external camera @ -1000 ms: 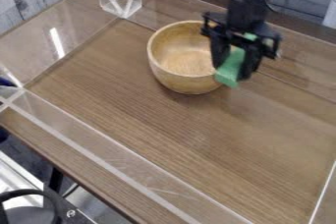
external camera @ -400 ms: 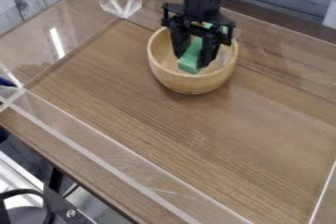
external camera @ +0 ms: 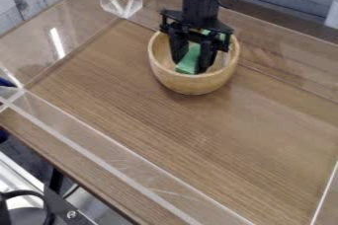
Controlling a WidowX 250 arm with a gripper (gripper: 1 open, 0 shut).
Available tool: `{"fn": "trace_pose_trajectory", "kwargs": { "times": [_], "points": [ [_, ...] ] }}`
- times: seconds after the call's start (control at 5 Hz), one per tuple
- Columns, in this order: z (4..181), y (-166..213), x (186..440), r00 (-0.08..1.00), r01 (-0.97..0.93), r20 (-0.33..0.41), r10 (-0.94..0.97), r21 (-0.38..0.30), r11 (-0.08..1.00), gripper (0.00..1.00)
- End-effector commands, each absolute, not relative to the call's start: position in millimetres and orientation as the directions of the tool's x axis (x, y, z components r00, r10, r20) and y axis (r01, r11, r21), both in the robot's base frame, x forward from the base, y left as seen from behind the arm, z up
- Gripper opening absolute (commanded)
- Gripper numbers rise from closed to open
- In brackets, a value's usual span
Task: Put the green block in the brown bowl
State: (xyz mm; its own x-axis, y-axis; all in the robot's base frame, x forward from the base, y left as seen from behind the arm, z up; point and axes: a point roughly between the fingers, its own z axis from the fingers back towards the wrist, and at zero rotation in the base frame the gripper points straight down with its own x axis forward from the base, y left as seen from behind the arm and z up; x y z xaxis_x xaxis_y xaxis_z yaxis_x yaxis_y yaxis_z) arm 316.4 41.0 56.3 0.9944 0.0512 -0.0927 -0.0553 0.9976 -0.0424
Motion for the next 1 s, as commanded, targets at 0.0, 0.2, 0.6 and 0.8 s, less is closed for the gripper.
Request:
{"fn": "trace_pose_trajectory", "kwargs": {
  "times": [0.0,0.2,0.6,0.8],
  "points": [
    [69.1,46.8,324.3,0.997,-0.064,-0.041,0.062,-0.034,0.997,0.00],
    [67.5,47.1,324.0,0.997,-0.065,-0.044,0.064,-0.035,0.997,0.00],
    [71.5,46.9,323.1,0.997,-0.069,-0.038,0.067,-0.041,0.997,0.00],
    [75.9,46.5,322.6,0.997,-0.071,-0.031,0.069,-0.046,0.996,0.00]
  ]
}}
